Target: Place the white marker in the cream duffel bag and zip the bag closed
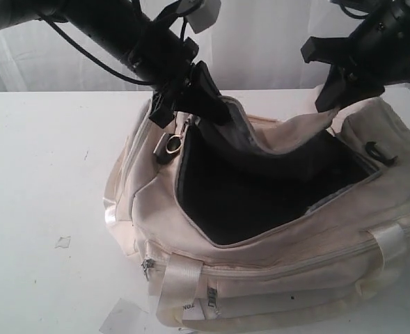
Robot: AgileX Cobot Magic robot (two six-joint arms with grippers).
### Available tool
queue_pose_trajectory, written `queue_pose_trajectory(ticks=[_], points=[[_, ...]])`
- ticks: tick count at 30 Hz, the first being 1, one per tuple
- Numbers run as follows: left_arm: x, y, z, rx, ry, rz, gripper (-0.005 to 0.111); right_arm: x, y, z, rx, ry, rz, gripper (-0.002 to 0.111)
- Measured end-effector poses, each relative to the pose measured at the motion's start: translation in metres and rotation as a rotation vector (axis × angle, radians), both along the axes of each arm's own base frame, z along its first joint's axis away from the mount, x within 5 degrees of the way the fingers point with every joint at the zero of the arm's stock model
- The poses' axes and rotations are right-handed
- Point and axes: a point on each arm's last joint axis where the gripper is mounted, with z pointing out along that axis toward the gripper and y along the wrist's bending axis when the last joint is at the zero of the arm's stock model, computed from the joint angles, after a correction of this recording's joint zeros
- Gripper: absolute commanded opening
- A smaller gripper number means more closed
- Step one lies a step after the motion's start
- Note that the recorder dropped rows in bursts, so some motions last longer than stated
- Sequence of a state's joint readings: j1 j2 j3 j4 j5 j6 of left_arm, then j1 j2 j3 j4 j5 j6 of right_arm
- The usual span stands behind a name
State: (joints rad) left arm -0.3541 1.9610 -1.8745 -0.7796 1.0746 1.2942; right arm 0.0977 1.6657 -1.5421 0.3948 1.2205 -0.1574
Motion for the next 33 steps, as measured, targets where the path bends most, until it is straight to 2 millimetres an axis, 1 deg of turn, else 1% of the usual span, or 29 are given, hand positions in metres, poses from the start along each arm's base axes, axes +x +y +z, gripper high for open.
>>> queue_pose_trajectory(ticks=[3, 5, 15, 17, 24, 29, 31, 33], points=[[0.003, 0.004, 0.000, -0.005, 0.002, 0.018, 0.000, -0.014, -0.001, 0.001, 0.005, 0.007, -0.007, 0.000], [0.003, 0.005, 0.001, -0.010, 0.009, 0.018, 0.000, -0.022, -0.002, -0.004, 0.005, 0.035, -0.021, 0.000], [-0.002, 0.006, 0.000, 0.000, 0.042, -0.018, 0.000, -0.044, -0.004, -0.047, -0.002, 0.216, -0.069, 0.000], [-0.002, 0.006, 0.000, 0.000, 0.042, -0.018, 0.000, -0.049, -0.004, -0.048, 0.009, 0.227, -0.075, 0.000], [-0.002, 0.006, 0.000, 0.000, 0.078, 0.012, 0.000, -0.070, -0.005, -0.044, 0.027, 0.223, -0.083, 0.000], [-0.002, 0.006, 0.000, -0.004, 0.102, 0.031, 0.000, -0.083, -0.005, -0.053, 0.034, 0.257, -0.088, 0.000], [-0.002, 0.006, 0.000, -0.004, 0.113, 0.039, 0.003, -0.086, -0.005, -0.058, 0.043, 0.272, -0.093, 0.003], [-0.002, 0.006, 0.000, -0.004, 0.119, 0.044, 0.010, -0.089, -0.004, -0.060, 0.055, 0.279, -0.097, 0.009]])
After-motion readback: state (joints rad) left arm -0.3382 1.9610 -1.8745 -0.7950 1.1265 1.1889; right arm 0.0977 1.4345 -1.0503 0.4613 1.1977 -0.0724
